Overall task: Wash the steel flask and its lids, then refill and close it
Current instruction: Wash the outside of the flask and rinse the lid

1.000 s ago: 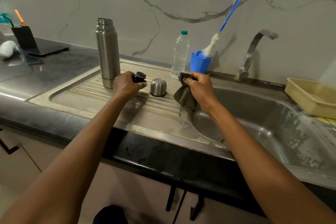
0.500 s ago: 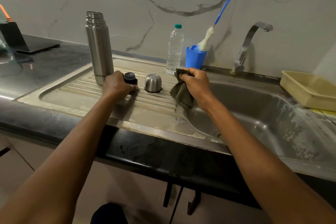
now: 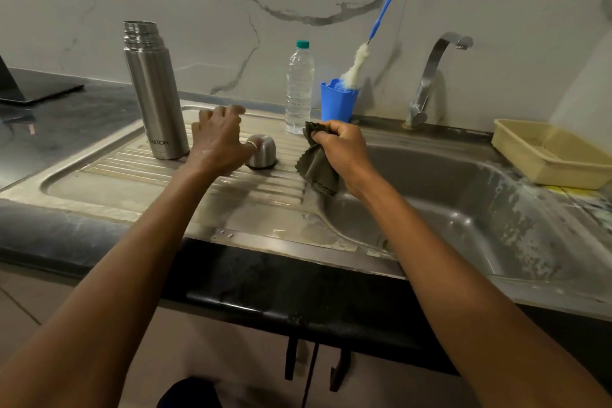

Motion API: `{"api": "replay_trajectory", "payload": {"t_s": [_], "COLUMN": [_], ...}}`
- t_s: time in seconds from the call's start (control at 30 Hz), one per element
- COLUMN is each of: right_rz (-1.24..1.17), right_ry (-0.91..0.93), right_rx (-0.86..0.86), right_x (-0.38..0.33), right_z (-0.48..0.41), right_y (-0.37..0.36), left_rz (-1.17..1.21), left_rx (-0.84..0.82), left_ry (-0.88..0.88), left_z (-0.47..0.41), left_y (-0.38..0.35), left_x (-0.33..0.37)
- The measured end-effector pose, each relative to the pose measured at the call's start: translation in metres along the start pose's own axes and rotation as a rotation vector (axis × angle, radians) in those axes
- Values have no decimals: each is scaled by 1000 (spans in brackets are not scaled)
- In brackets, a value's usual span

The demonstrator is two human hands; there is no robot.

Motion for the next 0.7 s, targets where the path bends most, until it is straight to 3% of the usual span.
{"api": "replay_trajectory", "payload": {"t_s": [0.2, 0.37, 0.57, 0.7], "right_rz": [-59, -208, -687, -728], "right_ry": [-43, -99, -290, -461], "right_rx": [-1, 4, 67, 70], "right_x": [2, 2, -5, 5], "right_z": [-5, -9, -21, -27], "right_y": [2, 10, 40, 78], "left_rz": [-188, -168, 376, 729], "left_rx": [-243, -125, 50, 114], "left_ry": [-71, -74, -82, -28], "left_z": [-2, -5, -25, -32], "left_y": [-24, -20, 1, 5], "left_x": [20, 30, 80, 120]}}
Point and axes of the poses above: each hand's wrist, its own z-axis away from the middle knuckle, its own y-axis out of the back of the hand, x = y × z, the point moved 4 cm from there along -z, towards the middle knuckle, and after that the axes turned 6 degrees about -y, right-handed, at the moved point
